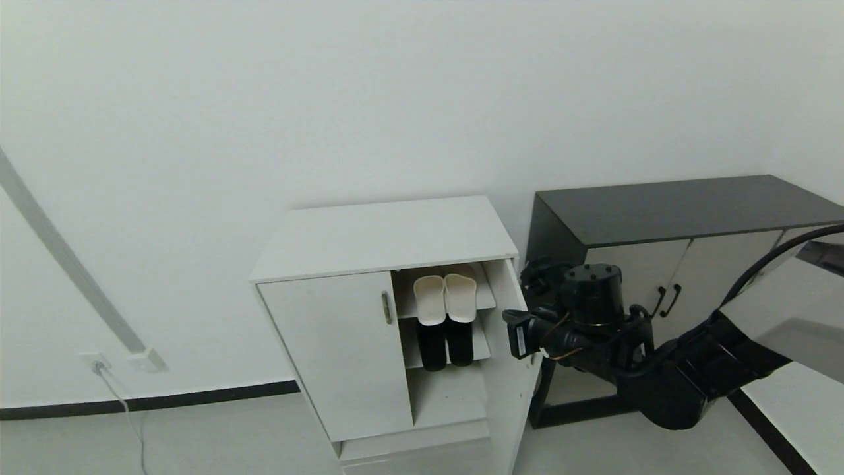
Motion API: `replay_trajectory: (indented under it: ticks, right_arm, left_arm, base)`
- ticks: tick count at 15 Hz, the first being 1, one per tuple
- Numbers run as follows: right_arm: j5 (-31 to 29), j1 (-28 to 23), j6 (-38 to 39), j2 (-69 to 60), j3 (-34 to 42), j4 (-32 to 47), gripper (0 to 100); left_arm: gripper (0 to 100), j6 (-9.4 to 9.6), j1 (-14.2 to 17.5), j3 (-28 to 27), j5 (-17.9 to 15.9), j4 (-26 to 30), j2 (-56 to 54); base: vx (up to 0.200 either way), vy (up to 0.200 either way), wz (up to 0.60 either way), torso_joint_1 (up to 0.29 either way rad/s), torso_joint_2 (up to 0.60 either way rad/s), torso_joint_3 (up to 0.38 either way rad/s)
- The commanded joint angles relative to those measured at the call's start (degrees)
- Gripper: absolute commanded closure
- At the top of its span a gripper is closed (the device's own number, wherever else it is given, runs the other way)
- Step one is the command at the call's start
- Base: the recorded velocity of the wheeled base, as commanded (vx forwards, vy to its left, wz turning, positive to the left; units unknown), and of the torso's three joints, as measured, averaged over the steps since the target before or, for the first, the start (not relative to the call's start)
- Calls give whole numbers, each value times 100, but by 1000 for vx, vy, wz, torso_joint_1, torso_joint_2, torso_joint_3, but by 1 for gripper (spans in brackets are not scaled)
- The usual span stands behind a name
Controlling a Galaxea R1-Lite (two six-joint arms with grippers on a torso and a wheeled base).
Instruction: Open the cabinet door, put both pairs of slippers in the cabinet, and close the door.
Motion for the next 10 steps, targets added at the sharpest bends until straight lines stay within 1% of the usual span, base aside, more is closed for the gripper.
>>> replay_trajectory:
  ticks: [1, 5, 7, 10]
  right_arm:
    - [38, -43, -4, 1, 19, -13, 100]
    - [-15, -175, -128, 1, -7, -22, 100]
    - [-33, -386, -268, 10, -42, 4, 100]
    - [-33, -755, -277, 71, -209, 171, 100]
  left_arm:
    - [100, -2, 0, 1, -7, 0, -1]
    - [100, -2, 0, 1, -7, 0, -1]
    - [100, -2, 0, 1, 2, 0, -1]
    - [100, -2, 0, 1, -7, 0, -1]
  base:
    - [0, 0, 0, 0, 0, 0]
    - [0, 0, 0, 0, 0, 0]
    - [0, 0, 0, 0, 0, 0]
    - [0, 0, 0, 0, 0, 0]
